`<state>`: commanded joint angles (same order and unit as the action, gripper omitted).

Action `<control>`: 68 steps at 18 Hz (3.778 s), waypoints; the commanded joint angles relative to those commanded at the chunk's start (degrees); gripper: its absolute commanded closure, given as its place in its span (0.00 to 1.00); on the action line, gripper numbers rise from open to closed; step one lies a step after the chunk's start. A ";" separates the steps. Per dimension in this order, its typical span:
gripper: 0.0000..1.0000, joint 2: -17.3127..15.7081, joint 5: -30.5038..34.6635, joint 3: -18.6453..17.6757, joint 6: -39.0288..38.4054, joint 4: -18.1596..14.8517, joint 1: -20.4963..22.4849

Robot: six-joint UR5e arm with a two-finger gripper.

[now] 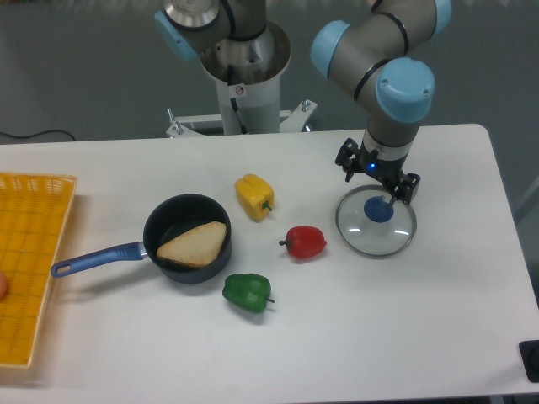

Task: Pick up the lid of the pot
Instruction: 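Lower the open gripper around the blue knob of the lid, then close the gripper on the blue knob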

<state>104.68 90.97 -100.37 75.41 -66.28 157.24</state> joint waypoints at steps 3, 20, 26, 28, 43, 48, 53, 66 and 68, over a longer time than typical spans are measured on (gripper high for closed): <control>0.00 0.35 -0.09 -1.58 2.89 2.37 0.79; 0.00 4.92 -0.09 -3.25 3.43 8.62 2.46; 0.00 5.89 0.00 -3.34 3.69 9.32 2.55; 0.00 6.15 -0.09 -3.34 3.69 9.41 2.64; 0.00 7.73 -0.26 -4.13 5.01 10.73 3.60; 0.00 8.09 -0.26 -4.13 5.01 10.82 3.52; 0.03 8.35 -0.26 -4.13 5.01 10.82 3.43; 0.23 8.44 -0.35 -4.13 5.19 10.82 3.43; 0.25 8.44 -0.35 -4.13 5.19 10.82 3.43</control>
<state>113.12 90.62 -104.50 80.60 -55.46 160.66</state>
